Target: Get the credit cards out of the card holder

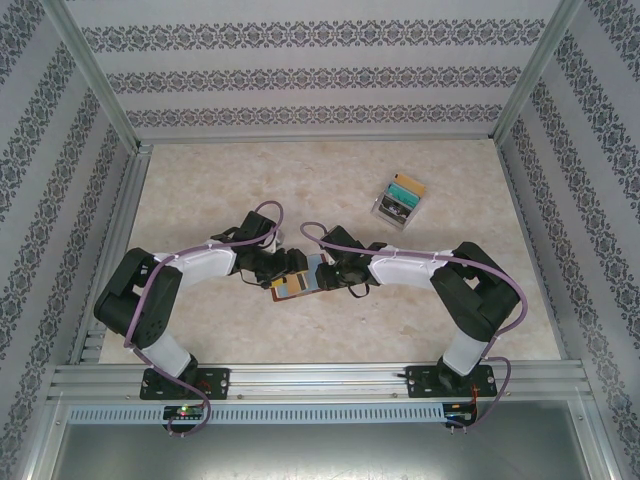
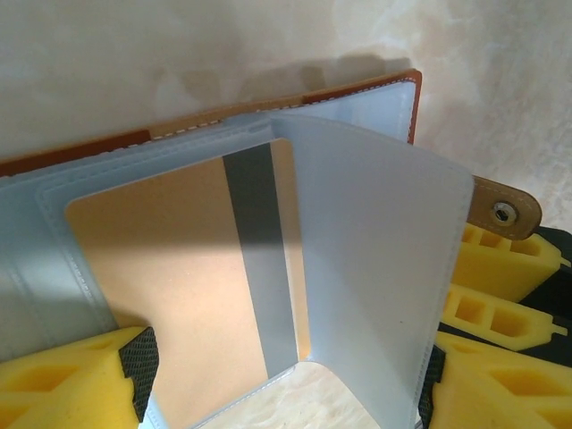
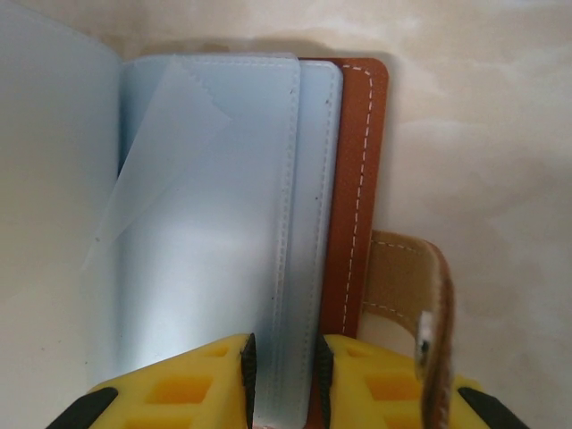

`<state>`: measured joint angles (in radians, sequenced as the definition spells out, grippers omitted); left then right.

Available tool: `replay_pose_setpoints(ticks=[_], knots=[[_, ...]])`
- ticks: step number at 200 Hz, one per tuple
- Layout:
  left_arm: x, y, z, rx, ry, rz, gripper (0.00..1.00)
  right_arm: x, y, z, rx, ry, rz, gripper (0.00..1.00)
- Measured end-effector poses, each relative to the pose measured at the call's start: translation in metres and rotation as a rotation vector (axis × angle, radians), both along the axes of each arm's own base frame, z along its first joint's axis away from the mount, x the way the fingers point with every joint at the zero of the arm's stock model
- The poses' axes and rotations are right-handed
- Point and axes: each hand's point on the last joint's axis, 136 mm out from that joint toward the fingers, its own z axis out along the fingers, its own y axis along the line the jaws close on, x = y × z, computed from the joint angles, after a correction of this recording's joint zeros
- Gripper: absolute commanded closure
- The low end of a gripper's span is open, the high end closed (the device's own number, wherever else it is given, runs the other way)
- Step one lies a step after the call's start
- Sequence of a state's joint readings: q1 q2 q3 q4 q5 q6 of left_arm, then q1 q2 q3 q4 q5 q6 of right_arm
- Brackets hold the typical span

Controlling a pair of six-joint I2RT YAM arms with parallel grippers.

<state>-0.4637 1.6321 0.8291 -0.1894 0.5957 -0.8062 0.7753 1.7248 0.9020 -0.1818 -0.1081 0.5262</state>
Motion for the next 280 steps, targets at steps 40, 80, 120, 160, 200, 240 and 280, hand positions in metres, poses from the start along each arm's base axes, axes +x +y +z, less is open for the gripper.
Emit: replay_pose_setpoints(ticks=[40, 80, 120, 160, 200, 240, 280], knots=[[0.0, -0.002, 0.002, -0.01, -0.003, -0.003, 0.13, 0.0, 0.0, 0.0, 0.001, -0.001, -0.004, 0.67], [0.001, -0.011, 0.007, -0.037, -0.017, -0.022, 0.03, -0.006, -0.01, 0.004, 0.017, -0.002, -0.028, 0.62], [0.002, -0.012, 0.01, -0.041, -0.023, -0.024, 0.0, -0.002, -0.028, 0.026, 0.045, -0.042, -0.087, 0.61], [0.002, -0.005, 0.02, -0.016, -0.056, -0.007, 0.01, 0.004, -0.025, 0.05, 0.107, -0.084, -0.096, 0.64], [0.003, 0.009, 0.035, 0.001, -0.105, 0.018, 0.09, 0.007, -0.005, 0.057, 0.156, -0.063, -0.061, 0.66], [-0.005, 0.036, 0.015, 0.07, -0.058, 0.073, 0.5, 0.006, 0.023, 0.066, 0.199, -0.059, -0.004, 0.7], [-0.012, 0.043, -0.004, 0.103, -0.008, 0.068, 0.84, 0.007, 0.043, 0.059, 0.243, -0.008, 0.016, 0.78]])
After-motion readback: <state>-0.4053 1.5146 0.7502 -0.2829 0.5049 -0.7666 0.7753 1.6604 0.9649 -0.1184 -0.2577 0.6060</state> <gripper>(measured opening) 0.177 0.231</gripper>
